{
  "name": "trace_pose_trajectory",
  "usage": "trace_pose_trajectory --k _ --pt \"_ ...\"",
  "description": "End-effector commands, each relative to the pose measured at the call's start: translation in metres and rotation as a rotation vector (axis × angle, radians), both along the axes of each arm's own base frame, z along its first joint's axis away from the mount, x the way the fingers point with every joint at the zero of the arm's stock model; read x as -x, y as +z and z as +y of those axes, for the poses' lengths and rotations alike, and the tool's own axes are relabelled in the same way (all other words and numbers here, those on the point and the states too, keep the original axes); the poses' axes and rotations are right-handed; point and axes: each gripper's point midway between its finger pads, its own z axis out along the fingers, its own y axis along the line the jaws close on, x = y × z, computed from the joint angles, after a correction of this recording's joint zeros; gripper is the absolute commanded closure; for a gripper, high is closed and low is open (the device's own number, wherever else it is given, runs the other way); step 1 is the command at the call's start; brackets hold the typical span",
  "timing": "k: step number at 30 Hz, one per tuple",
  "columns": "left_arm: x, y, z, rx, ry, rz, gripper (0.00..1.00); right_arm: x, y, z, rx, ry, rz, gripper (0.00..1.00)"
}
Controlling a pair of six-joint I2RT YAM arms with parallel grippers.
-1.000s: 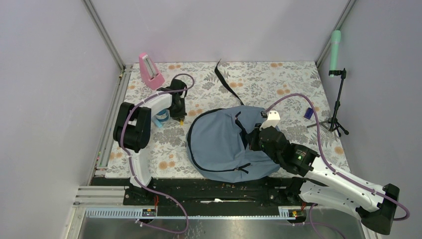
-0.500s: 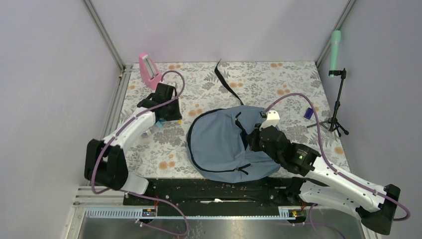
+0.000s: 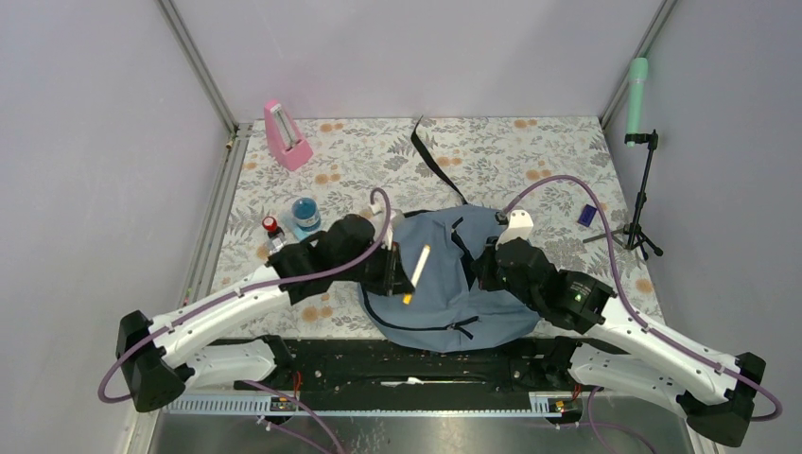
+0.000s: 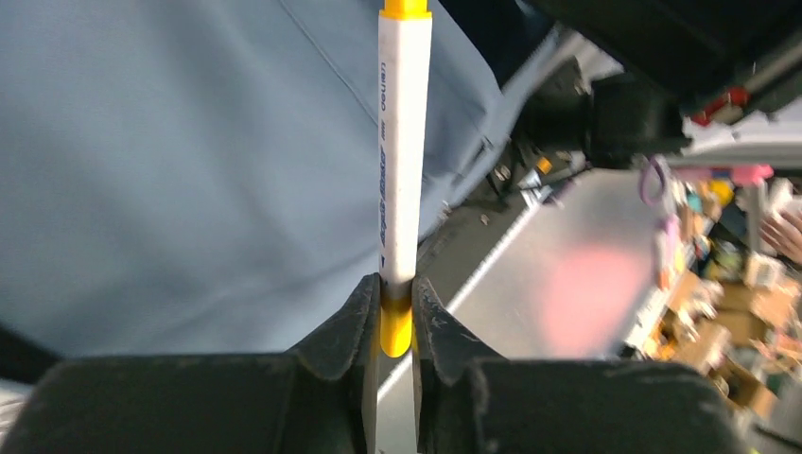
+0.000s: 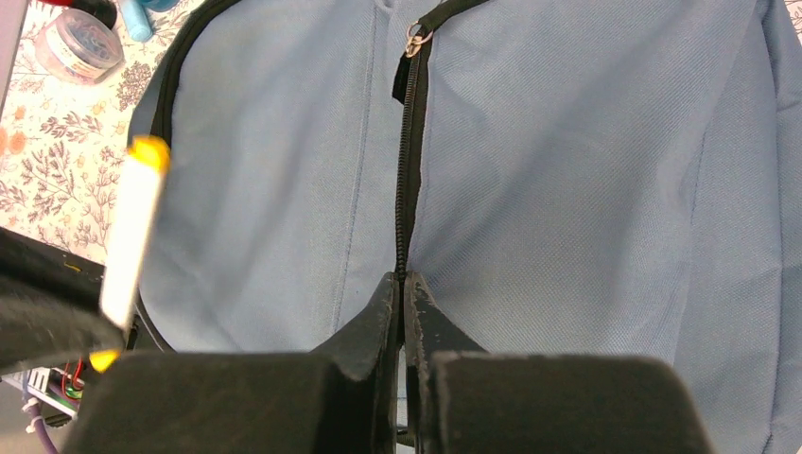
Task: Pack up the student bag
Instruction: Place the stationery in the student bag.
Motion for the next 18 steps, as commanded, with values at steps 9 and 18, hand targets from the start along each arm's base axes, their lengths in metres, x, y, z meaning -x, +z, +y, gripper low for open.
trace_pose_trajectory --k 9,18 --pt "0.038 -0.003 -0.063 0.145 -0.200 0.171 1.00 0.003 0.036 0.016 -0.090 0.041 -0.013 1.00" --pt "0.031 -0.006 -0.094 0.205 -0.244 0.226 1.00 0.003 0.034 0.016 -0.057 0.072 -0.026 1.00"
